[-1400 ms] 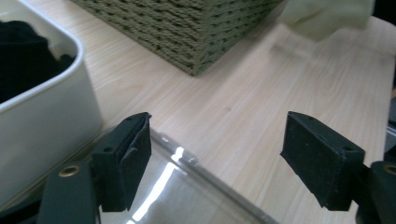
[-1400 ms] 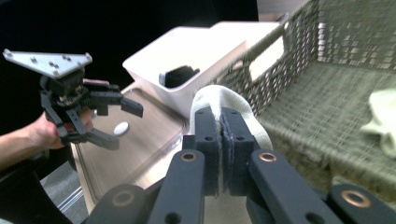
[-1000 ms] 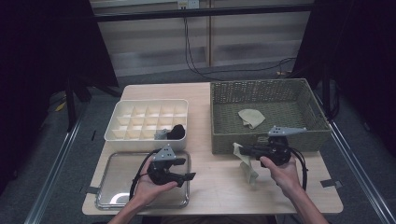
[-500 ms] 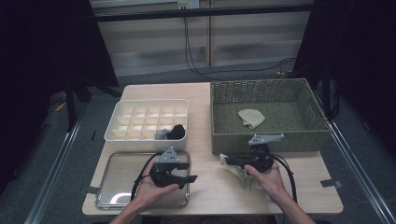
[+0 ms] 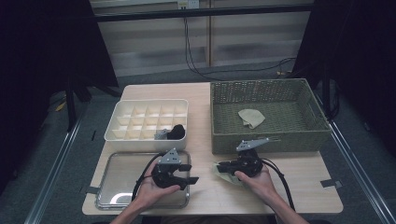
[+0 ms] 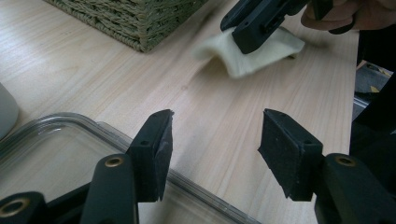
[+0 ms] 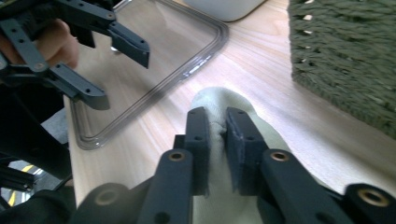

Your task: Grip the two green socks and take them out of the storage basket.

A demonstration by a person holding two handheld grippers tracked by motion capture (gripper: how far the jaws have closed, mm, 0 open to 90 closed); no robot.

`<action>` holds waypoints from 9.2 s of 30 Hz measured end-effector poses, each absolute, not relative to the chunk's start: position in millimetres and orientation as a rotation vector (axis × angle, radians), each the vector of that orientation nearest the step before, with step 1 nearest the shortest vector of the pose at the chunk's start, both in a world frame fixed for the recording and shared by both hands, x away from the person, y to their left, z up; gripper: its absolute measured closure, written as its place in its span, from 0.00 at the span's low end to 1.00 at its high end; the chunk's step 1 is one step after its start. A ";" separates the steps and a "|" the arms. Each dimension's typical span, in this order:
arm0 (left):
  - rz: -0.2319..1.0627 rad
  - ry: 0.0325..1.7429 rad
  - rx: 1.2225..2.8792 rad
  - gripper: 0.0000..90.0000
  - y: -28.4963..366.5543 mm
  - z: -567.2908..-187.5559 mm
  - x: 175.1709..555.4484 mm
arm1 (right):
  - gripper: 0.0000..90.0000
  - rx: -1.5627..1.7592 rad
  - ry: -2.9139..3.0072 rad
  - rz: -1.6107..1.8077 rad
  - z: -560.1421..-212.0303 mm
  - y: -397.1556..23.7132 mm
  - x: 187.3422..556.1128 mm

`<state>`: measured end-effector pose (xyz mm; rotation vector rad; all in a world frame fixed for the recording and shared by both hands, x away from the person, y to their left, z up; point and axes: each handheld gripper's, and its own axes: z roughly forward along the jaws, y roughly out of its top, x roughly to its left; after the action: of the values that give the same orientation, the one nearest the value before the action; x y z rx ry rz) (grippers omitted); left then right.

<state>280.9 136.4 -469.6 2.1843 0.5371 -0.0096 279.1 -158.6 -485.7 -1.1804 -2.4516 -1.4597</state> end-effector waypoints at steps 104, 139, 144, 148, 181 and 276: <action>-0.243 0.337 2.262 0.85 29.2 -483.0 278.2 | 0.98 -1.408 -2.450 -1.420 -489.4 -215.5 289.0; -0.126 0.414 2.314 0.85 13.0 -497.3 290.7 | 0.99 -1.279 -2.349 -1.604 -456.3 -204.1 258.1; -0.113 0.419 2.305 0.85 13.4 -497.9 290.1 | 0.99 -1.275 -2.337 -1.571 -463.1 -202.7 243.8; -0.089 0.416 2.312 0.84 15.8 -497.5 289.0 | 0.99 -1.269 -2.315 -1.534 -470.9 -200.0 231.0; -0.120 0.592 2.242 0.53 64.7 -499.1 316.9 | 0.99 -1.275 -2.438 -1.218 -503.7 -193.5 226.8; -0.089 0.463 2.298 0.76 100.1 -495.1 281.7 | 0.82 -1.394 -2.631 -1.302 -499.9 -207.8 247.5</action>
<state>281.7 100.1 -495.1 2.2976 0.4634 -0.0888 247.5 -207.8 -499.9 -1.3937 -2.6305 -1.3022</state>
